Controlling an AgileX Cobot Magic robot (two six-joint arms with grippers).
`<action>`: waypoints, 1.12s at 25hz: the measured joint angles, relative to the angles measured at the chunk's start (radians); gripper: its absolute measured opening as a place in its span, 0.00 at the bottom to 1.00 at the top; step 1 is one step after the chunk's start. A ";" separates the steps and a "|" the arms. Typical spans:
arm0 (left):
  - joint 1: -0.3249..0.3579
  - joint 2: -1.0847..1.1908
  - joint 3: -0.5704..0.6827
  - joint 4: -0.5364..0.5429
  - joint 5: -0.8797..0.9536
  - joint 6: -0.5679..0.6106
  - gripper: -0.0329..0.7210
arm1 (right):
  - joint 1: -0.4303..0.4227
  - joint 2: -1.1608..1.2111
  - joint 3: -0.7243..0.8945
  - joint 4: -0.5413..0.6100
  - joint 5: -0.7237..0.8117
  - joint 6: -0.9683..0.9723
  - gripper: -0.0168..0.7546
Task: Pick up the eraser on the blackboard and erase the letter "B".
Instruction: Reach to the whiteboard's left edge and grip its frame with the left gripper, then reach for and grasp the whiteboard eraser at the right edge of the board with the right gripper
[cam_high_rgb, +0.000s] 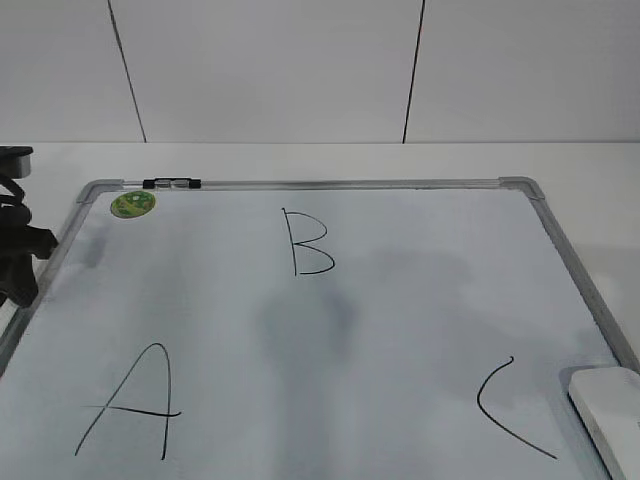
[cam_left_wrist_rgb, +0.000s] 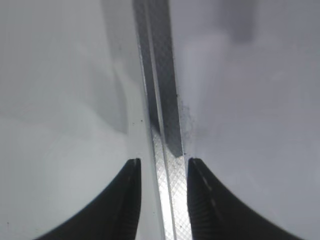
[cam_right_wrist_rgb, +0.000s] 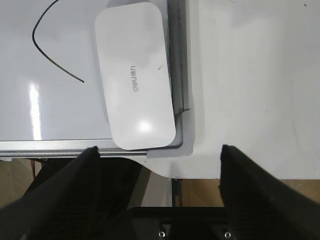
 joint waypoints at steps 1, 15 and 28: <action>0.000 0.005 0.000 -0.002 -0.004 0.000 0.36 | 0.000 0.000 0.000 0.000 0.000 0.000 0.76; 0.000 0.068 -0.012 -0.002 -0.006 0.002 0.35 | 0.000 0.000 0.000 0.000 0.000 0.000 0.76; 0.000 0.072 -0.020 -0.010 0.003 -0.022 0.08 | 0.000 0.000 0.000 0.000 0.000 0.000 0.76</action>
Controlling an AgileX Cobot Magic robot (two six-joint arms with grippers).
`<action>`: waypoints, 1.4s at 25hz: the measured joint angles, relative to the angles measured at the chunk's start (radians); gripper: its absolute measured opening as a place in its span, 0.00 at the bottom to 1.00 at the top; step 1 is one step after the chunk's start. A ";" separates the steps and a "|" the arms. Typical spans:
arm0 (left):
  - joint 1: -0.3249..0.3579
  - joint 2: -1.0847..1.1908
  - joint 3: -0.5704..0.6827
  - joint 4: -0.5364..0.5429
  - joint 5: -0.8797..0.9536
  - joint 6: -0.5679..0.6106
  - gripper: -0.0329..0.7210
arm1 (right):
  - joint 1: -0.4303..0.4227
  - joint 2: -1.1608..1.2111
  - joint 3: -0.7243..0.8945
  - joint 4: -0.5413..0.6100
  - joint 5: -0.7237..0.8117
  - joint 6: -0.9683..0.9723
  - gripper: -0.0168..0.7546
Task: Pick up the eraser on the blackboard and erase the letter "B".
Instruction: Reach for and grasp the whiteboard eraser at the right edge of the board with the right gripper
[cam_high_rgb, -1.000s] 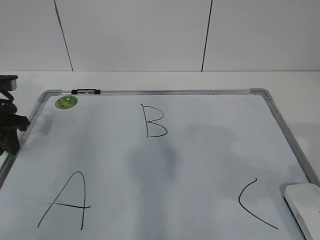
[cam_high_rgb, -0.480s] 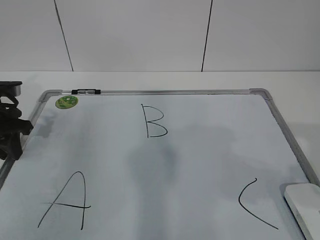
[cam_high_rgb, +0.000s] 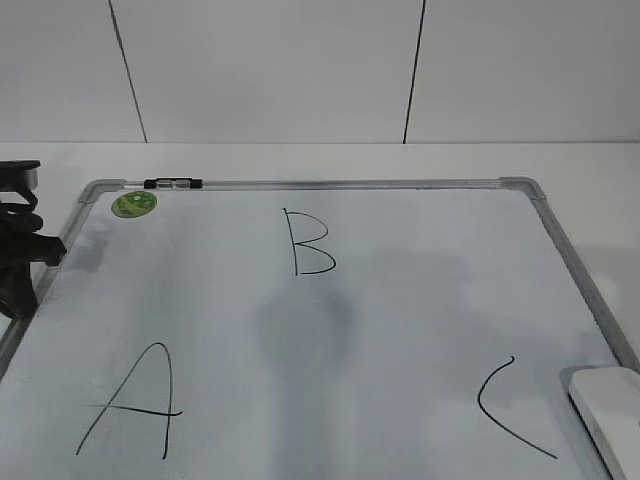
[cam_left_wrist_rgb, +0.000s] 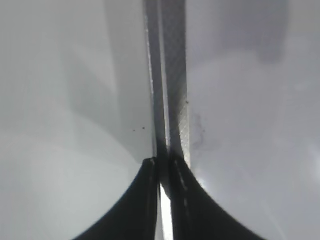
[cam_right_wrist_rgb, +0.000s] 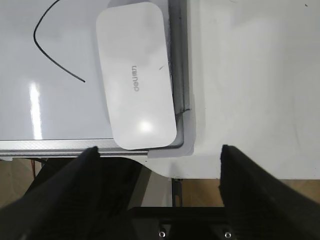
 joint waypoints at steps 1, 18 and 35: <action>0.000 0.000 0.000 0.000 0.000 0.000 0.08 | 0.000 0.000 0.000 0.000 0.000 0.000 0.76; 0.000 0.000 0.000 0.000 0.000 0.000 0.08 | 0.000 0.258 0.005 0.061 -0.145 -0.016 0.85; 0.000 0.000 0.000 0.000 0.000 0.000 0.08 | 0.076 0.472 0.072 0.034 -0.392 -0.035 0.85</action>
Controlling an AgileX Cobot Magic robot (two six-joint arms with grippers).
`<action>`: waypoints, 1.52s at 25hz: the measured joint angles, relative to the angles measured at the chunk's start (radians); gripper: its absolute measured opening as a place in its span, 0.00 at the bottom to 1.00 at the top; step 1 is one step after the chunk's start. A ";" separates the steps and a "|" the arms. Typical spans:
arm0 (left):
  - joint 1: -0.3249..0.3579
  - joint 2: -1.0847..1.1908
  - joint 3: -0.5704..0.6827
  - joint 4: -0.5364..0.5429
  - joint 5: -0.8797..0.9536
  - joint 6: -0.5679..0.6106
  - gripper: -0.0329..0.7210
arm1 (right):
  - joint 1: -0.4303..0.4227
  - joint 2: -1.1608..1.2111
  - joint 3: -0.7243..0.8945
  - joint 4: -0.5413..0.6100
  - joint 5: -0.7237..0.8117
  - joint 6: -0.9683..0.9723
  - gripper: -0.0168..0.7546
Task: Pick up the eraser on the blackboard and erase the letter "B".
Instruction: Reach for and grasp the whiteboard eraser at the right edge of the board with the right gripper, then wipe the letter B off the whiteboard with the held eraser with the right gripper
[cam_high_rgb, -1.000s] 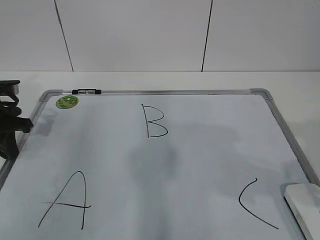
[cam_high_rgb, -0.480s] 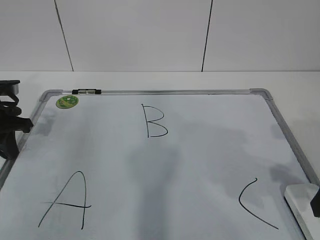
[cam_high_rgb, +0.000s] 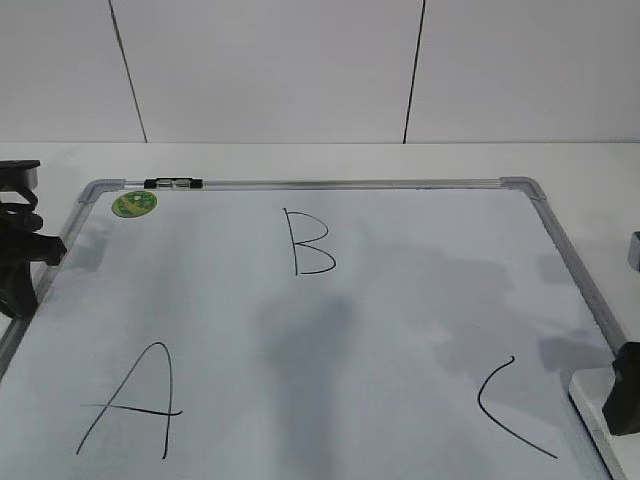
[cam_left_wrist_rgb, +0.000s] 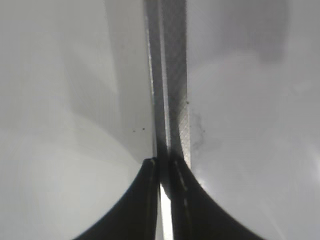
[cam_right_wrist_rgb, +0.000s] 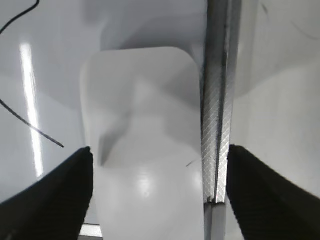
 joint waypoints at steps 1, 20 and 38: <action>0.000 0.000 0.000 0.000 0.000 0.000 0.08 | 0.000 0.009 0.000 0.000 -0.004 0.000 0.85; 0.000 0.000 0.000 0.000 -0.002 0.000 0.08 | 0.045 0.149 0.000 0.006 -0.031 -0.002 0.85; 0.000 0.000 0.000 -0.003 -0.005 0.000 0.08 | 0.045 0.152 -0.002 0.000 0.001 -0.004 0.71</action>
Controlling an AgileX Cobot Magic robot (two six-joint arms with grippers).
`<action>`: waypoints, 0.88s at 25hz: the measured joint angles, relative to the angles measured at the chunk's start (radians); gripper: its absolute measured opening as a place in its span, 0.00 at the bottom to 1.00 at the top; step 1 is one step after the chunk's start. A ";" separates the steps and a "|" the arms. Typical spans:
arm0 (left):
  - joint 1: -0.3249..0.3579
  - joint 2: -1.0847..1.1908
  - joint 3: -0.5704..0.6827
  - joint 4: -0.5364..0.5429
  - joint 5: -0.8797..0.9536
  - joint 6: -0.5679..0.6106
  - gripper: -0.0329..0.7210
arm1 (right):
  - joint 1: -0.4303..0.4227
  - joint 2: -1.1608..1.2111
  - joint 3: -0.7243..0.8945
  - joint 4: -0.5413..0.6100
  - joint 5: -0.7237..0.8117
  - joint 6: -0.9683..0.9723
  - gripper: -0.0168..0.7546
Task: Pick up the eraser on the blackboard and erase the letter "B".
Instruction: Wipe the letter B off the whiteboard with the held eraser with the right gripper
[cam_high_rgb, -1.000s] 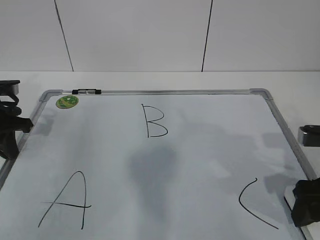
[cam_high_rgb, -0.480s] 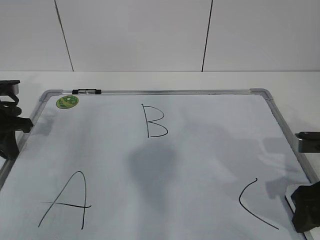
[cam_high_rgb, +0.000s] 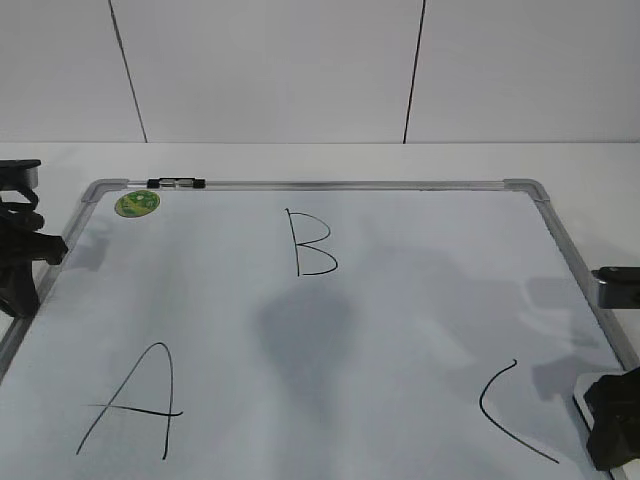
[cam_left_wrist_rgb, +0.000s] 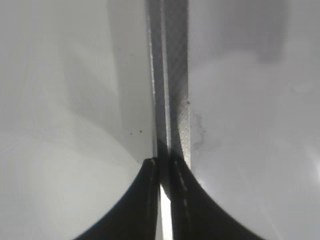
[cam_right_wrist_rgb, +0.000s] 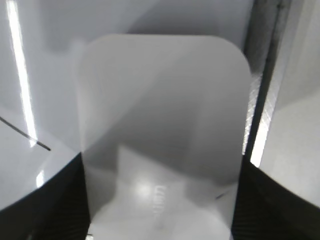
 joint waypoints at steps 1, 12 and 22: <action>0.000 0.000 0.000 0.000 0.000 0.000 0.07 | 0.000 0.000 0.000 0.000 0.000 0.000 0.71; 0.000 0.000 0.000 -0.001 -0.001 0.000 0.07 | 0.002 0.007 -0.088 0.005 0.103 0.000 0.71; 0.000 0.000 0.000 -0.002 -0.001 0.000 0.07 | 0.002 0.046 -0.415 0.018 0.298 0.023 0.71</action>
